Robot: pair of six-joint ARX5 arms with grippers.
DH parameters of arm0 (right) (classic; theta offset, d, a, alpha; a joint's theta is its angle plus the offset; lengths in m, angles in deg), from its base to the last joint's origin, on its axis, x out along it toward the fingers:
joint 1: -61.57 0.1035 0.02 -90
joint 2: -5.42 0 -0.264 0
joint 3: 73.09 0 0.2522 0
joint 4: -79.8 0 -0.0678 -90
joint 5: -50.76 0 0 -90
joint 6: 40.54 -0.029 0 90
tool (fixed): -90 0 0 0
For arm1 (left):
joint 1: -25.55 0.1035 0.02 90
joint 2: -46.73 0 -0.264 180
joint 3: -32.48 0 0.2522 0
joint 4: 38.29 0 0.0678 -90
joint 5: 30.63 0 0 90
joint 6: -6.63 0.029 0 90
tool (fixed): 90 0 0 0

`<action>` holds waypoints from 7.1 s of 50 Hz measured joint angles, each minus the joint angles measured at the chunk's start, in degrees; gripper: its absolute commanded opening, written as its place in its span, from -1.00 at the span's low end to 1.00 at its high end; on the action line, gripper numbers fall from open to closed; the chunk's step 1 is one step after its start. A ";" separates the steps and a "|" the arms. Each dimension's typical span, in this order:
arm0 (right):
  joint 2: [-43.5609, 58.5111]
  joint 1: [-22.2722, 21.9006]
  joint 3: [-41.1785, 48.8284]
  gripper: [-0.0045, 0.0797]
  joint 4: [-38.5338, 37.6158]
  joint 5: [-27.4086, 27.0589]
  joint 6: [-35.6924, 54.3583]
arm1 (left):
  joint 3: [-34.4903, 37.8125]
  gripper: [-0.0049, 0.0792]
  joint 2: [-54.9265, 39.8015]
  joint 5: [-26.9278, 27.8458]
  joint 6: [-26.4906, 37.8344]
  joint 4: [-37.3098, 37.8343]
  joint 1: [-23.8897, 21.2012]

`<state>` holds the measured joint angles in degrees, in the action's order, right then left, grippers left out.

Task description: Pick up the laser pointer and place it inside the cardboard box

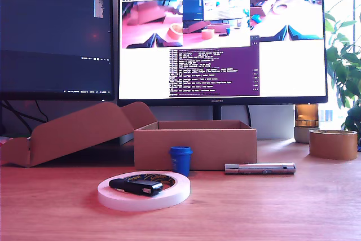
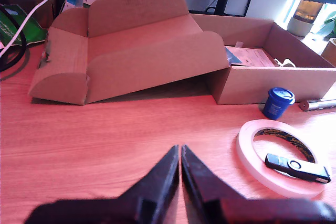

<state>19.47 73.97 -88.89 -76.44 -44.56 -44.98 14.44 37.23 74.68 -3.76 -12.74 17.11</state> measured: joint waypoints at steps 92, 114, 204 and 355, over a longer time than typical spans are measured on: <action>61.88 -2.14 -53.62 -0.92 28.09 27.34 67.36 | -0.02 -0.93 6.36 9.62 0.09 -0.52 -22.56; 76.74 -2.99 -61.40 -0.87 28.59 28.52 72.06 | -0.02 -0.93 6.36 8.48 0.52 1.14 -22.56; 90.55 1.95 -62.25 -0.42 19.32 20.48 73.50 | -0.02 -0.93 6.36 5.18 1.60 2.84 -22.56; 91.17 8.70 -72.52 -0.36 13.57 23.80 52.30 | -0.02 -0.93 6.36 3.67 4.59 2.84 -22.56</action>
<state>110.63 82.67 -161.41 -62.87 -20.76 7.32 14.42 43.59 78.36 0.83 -9.90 -5.45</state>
